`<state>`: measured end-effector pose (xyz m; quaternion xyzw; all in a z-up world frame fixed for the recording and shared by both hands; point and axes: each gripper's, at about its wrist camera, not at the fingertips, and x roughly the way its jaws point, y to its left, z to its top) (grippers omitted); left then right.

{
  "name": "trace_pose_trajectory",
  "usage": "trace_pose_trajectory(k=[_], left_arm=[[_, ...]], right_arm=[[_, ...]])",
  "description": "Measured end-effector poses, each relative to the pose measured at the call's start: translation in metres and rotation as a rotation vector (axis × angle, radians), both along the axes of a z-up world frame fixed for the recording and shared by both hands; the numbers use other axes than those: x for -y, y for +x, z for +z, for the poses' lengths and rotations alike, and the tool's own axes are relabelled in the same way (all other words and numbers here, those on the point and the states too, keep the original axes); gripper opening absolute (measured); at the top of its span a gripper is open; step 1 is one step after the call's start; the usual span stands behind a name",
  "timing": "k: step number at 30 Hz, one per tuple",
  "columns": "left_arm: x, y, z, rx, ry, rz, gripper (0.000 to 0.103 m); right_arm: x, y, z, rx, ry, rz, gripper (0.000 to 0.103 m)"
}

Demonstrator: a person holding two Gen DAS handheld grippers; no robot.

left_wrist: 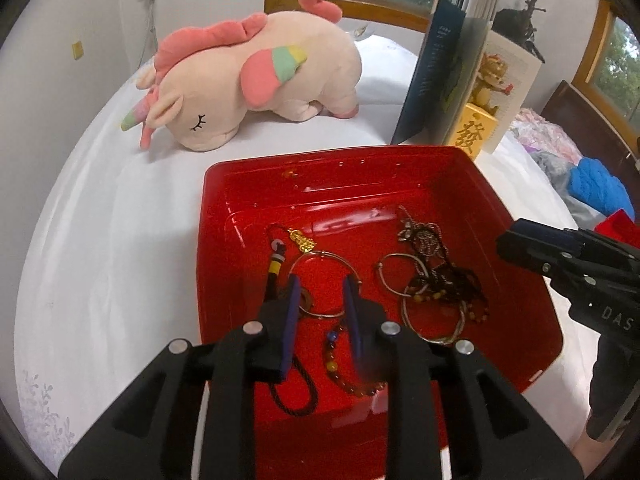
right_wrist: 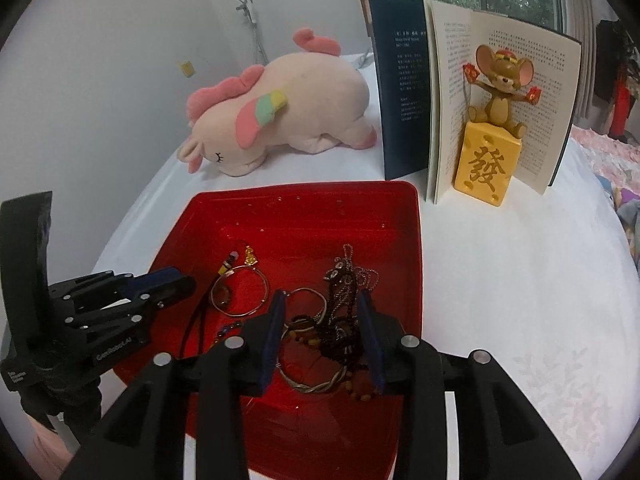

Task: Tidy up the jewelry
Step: 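Carry the bangle and necklace into the red tray and open both tools, then move both tools back toward the silver watch and wooden bead bracelet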

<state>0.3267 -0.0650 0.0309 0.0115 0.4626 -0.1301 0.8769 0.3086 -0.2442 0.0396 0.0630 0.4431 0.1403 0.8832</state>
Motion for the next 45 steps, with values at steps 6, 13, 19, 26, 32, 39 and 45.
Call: trace_pose_trajectory(k=[6, 13, 19, 26, 32, 39, 45], left_arm=[[-0.001, -0.020, 0.012, 0.041, 0.008, 0.025, 0.034], [-0.005, -0.067, 0.026, 0.114, 0.029, 0.037, 0.053], [-0.010, -0.115, 0.038, 0.176, 0.031, 0.026, 0.069], [-0.017, -0.163, 0.046, 0.224, 0.018, 0.003, 0.075], [-0.024, -0.191, 0.049, 0.240, -0.002, -0.005, 0.085], [-0.037, -0.211, 0.023, 0.156, -0.016, -0.013, 0.089], [-0.036, -0.211, -0.011, 0.026, -0.008, -0.053, 0.089]], right_arm=[[0.000, -0.014, 0.007, 0.010, 0.000, -0.004, 0.038], [0.001, -0.045, 0.011, 0.023, -0.016, -0.012, 0.039], [-0.001, -0.092, 0.011, 0.047, -0.016, 0.000, 0.048], [-0.001, -0.145, 0.013, 0.091, 0.011, 0.029, 0.050], [-0.005, -0.179, 0.014, 0.105, -0.001, 0.055, 0.053], [-0.020, -0.219, -0.002, 0.048, -0.045, 0.141, 0.055], [-0.031, -0.251, -0.032, -0.050, -0.086, 0.228, 0.055]])
